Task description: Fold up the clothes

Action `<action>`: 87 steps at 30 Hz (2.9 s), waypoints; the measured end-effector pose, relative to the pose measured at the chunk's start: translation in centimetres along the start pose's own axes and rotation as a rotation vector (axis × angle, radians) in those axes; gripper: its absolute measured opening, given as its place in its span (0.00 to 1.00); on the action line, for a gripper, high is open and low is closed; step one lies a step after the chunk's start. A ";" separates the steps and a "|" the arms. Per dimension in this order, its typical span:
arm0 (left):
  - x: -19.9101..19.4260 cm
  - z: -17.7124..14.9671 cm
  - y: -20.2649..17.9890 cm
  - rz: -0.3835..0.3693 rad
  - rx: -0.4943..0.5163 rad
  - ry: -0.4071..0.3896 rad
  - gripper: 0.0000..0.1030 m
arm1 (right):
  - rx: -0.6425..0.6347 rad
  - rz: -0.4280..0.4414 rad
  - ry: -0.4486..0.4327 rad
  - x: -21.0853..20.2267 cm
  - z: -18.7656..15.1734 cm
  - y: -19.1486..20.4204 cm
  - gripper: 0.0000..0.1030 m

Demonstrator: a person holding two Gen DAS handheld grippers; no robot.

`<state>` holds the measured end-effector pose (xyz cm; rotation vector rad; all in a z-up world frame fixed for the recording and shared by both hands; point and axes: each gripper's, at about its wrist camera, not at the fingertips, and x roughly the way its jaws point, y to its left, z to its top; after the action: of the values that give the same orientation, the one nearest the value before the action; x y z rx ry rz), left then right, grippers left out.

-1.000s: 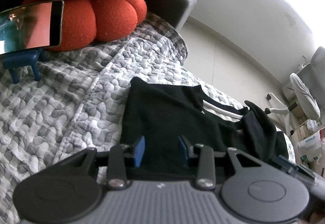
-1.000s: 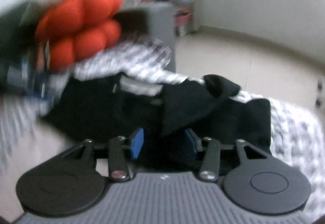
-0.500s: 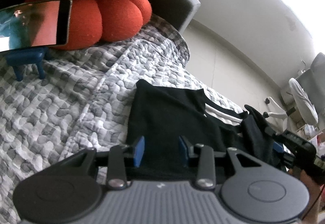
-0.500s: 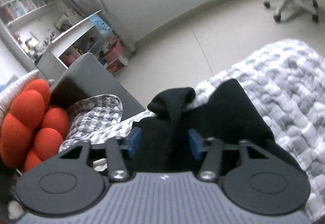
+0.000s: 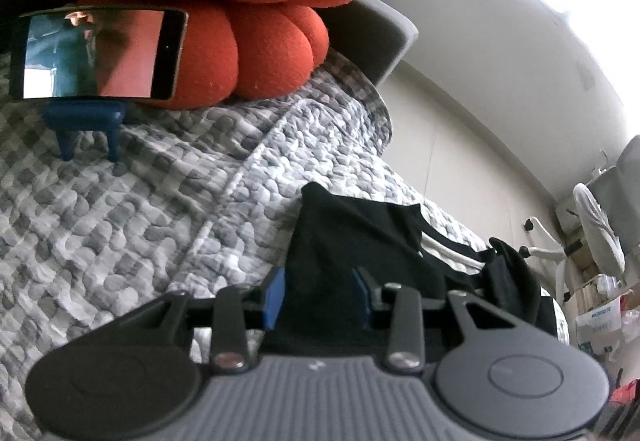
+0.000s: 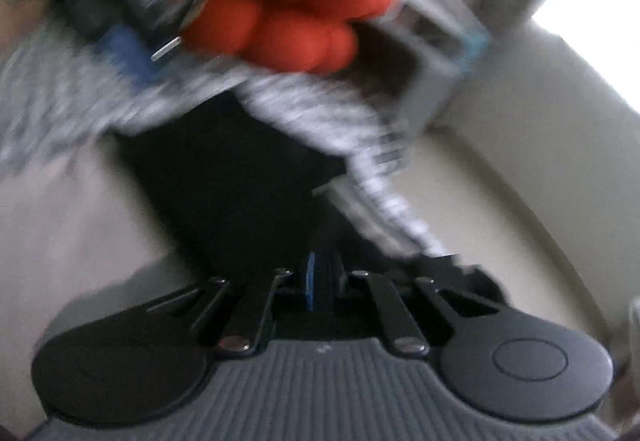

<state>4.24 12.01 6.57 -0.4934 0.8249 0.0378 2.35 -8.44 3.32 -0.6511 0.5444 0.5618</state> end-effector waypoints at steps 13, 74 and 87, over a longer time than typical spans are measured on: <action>0.2 -0.5 -0.2 -0.005 0.026 0.023 0.38 | 0.884 -0.035 -0.086 -0.3 -4.0 -12.5 0.56; 0.1 0.2 0.9 0.019 -0.030 0.013 0.39 | 0.801 -0.030 -0.052 4.4 1.1 -6.7 0.49; -0.3 0.8 2.0 0.020 -0.071 0.000 0.39 | 0.585 -0.101 -0.209 2.6 3.6 -4.4 0.11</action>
<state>4.18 14.24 6.43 -0.5519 0.8310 0.0862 8.07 -8.11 5.85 -0.0616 0.4456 0.3430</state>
